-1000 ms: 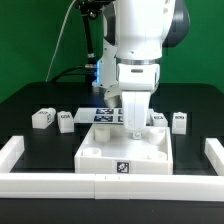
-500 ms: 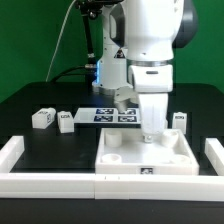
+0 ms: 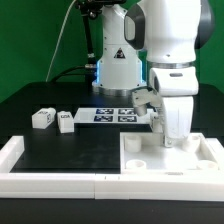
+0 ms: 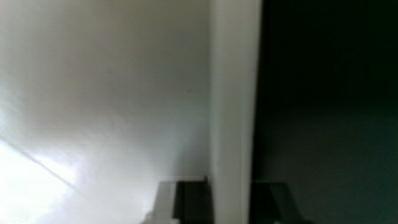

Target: Assemble one leg

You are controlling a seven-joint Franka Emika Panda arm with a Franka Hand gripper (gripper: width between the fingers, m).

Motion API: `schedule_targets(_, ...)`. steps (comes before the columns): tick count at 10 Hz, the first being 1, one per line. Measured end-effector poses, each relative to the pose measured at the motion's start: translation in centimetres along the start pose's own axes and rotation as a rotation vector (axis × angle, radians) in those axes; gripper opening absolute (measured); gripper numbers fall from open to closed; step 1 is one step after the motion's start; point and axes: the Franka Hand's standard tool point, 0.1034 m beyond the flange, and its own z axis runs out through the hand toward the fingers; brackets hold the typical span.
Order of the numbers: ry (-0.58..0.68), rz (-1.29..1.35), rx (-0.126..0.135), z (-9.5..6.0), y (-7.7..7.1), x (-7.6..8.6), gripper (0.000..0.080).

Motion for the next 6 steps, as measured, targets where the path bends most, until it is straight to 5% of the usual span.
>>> schedule_targets(4, -0.004, 0.005, 0.012, 0.00, 0.14, -0.06, 0.0060)
schedule_targets(5, -0.005, 0.005, 0.012, 0.00, 0.13, -0.08, 0.0164)
schedule_targets(6, -0.005, 0.005, 0.012, 0.00, 0.14, -0.11, 0.0164)
